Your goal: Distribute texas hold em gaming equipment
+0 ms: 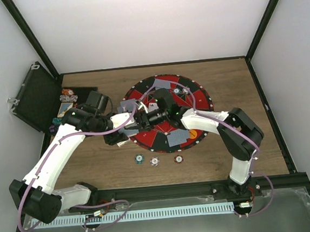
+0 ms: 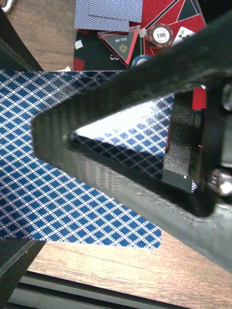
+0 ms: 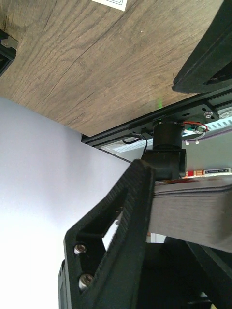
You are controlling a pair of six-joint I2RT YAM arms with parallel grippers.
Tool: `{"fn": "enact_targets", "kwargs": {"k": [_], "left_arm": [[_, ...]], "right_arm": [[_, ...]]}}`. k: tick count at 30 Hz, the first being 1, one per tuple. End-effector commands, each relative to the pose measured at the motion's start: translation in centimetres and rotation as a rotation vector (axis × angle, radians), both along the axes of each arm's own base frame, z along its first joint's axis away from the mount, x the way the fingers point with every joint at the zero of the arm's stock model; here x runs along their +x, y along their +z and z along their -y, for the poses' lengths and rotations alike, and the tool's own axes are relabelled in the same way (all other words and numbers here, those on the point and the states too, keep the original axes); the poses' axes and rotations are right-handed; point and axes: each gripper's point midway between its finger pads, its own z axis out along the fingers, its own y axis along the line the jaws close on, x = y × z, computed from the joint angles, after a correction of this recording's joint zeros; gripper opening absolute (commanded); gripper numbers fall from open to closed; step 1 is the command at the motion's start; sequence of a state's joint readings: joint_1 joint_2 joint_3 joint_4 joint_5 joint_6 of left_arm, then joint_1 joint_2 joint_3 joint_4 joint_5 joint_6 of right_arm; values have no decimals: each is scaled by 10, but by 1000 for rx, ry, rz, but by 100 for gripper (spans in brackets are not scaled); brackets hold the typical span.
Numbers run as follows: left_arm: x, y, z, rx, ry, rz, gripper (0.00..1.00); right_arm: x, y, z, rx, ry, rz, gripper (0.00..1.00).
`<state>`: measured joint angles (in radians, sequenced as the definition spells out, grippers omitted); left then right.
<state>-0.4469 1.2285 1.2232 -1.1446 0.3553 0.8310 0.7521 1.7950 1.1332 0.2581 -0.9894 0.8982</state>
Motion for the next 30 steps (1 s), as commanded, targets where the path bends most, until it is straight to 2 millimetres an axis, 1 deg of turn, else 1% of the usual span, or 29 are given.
{"fn": "enact_targets", "kwargs": {"k": [1,5,8,12,17,20,23,25,28,30], "left_arm": [[1,16,5,-42,-22,38,11],[0,16,5,-41,-23,42,11],[0,16,5,-41,-22,43,11],[0,15,5,-41,-22,40,11],[1,15,6,-46,-22,40,11],[1,13,7,-47,-22,37,11],[2,9,5,-38,-18,39,11],[2,7,4,-32,-15,37,11],[2,5,3,-23,-13,39,11],[2,4,2,-18,-10,40,11]], "right_arm": [[10,-19,23,-56,-60,-32,66],[14,-20,32,-70,-81,-22,61],[17,-16,37,-70,-93,-12,58],[18,-1,40,-55,-98,15,49],[15,13,44,-42,-104,35,42],[13,16,46,-45,-109,34,33],[13,18,48,-54,-122,34,21],[14,19,48,-60,-128,39,14],[15,21,51,-76,-138,47,8],[16,22,55,-83,-145,51,5]]}}
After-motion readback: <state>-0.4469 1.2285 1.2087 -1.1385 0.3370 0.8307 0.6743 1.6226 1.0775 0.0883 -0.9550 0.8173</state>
